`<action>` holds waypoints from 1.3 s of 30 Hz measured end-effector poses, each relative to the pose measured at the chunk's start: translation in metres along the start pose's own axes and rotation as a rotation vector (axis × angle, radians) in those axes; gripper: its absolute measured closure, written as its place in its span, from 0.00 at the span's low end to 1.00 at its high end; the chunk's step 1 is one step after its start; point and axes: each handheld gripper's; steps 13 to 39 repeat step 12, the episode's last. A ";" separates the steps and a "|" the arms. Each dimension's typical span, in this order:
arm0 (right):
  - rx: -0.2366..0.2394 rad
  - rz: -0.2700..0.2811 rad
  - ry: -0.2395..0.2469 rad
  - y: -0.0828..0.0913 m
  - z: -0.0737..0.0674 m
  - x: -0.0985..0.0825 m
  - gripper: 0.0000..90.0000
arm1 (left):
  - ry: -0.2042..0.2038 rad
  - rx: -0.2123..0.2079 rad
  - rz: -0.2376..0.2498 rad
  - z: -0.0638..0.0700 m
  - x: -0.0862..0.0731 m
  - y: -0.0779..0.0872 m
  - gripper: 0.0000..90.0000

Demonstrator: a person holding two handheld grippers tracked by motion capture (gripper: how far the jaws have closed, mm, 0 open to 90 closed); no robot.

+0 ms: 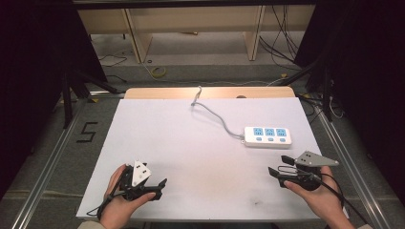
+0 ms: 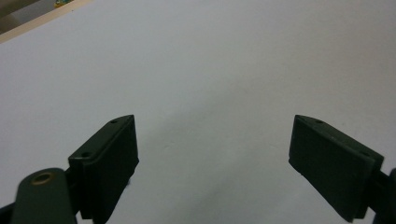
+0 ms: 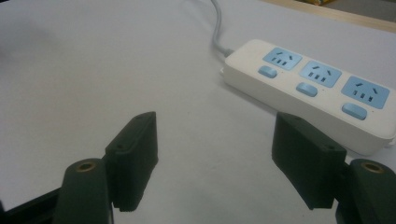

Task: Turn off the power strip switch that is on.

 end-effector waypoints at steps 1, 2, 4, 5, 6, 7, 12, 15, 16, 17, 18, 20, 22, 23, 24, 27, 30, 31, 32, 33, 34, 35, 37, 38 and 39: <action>-0.001 0.000 0.000 0.000 0.000 0.000 0.35 | 0.000 0.000 0.000 0.000 0.000 0.000 0.17; -0.001 0.001 0.001 0.000 0.000 0.000 0.35 | -0.001 0.000 -0.002 0.000 0.000 0.000 0.17; -0.001 0.003 -0.002 0.000 0.000 0.000 0.34 | 0.004 0.001 0.000 0.000 0.000 0.000 0.17; 0.000 0.002 -0.005 0.000 0.000 0.000 0.34 | 0.004 0.002 0.001 0.000 0.000 0.000 0.17; -0.001 0.003 -0.005 0.000 0.000 0.000 0.34 | 0.004 0.002 0.001 0.000 0.000 0.000 0.17; -0.002 0.004 -0.005 0.000 0.000 0.000 0.34 | 0.004 0.002 0.001 0.000 0.000 0.000 0.17; -0.004 0.005 -0.009 0.000 0.000 0.000 0.33 | 0.004 0.002 0.002 0.000 0.000 0.000 0.17; -0.004 0.005 -0.009 0.000 0.000 0.000 0.33 | 0.004 0.002 0.002 0.000 0.000 0.000 0.17; -0.004 0.005 -0.009 0.000 0.000 0.000 0.33 | 0.004 0.002 0.002 0.000 0.000 0.000 0.17; -0.004 0.005 -0.009 0.000 0.000 0.000 0.33 | 0.004 0.002 0.002 0.000 0.000 0.000 0.17; -0.004 0.005 -0.009 0.000 0.000 0.000 0.33 | 0.004 0.002 0.002 0.000 0.000 0.000 0.17; -0.004 0.005 -0.009 0.000 0.000 0.000 0.33 | 0.004 0.002 0.002 0.000 0.000 0.000 0.17; -0.004 0.005 -0.009 0.000 0.000 0.000 0.33 | 0.004 0.002 0.002 0.000 0.000 0.000 0.17; -0.004 0.005 -0.009 0.000 0.000 0.000 0.33 | 0.004 0.002 0.002 0.000 0.000 0.000 0.17; -0.004 0.005 -0.009 0.000 0.000 0.000 0.33 | 0.004 0.002 0.002 0.000 0.000 0.000 0.17; -0.004 0.005 -0.009 0.000 0.000 0.000 0.33 | 0.004 0.002 0.002 0.000 0.000 0.000 0.17; -0.004 0.005 -0.009 0.000 0.000 0.000 0.33 | 0.004 0.002 0.002 0.000 0.000 0.000 0.17; -0.004 0.005 -0.009 0.000 0.000 0.000 0.33 | 0.004 0.002 0.002 0.000 0.000 0.000 0.17; -0.004 0.005 -0.009 0.000 0.000 0.000 0.33 | 0.004 0.002 0.002 0.000 0.000 0.000 0.17; -0.004 0.005 -0.009 0.000 0.000 0.000 0.33 | 0.004 0.002 0.002 0.000 0.000 0.000 0.17; -0.004 0.005 -0.009 0.000 0.000 0.000 0.33 | 0.004 0.002 0.002 0.000 0.000 0.000 0.17; -0.004 0.005 -0.009 0.000 0.000 0.000 0.33 | 0.004 0.002 0.002 0.000 0.000 0.000 0.17; -0.004 0.005 -0.009 0.000 0.000 0.000 0.33 | 0.004 0.002 0.002 0.000 0.000 0.000 0.17; -0.004 0.005 -0.009 0.000 0.000 0.000 0.33 | 0.004 0.002 0.002 0.000 0.000 0.000 0.17; -0.004 0.005 -0.009 0.000 0.000 0.000 0.33 | 0.004 0.002 0.002 0.000 0.000 0.000 0.17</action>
Point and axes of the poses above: each handheld gripper's, and its own axes: y roughly backward along the jaws, x roughly out of its top, z roughly to its right, and after that the axes turned 7 degrees about -z, right-handed
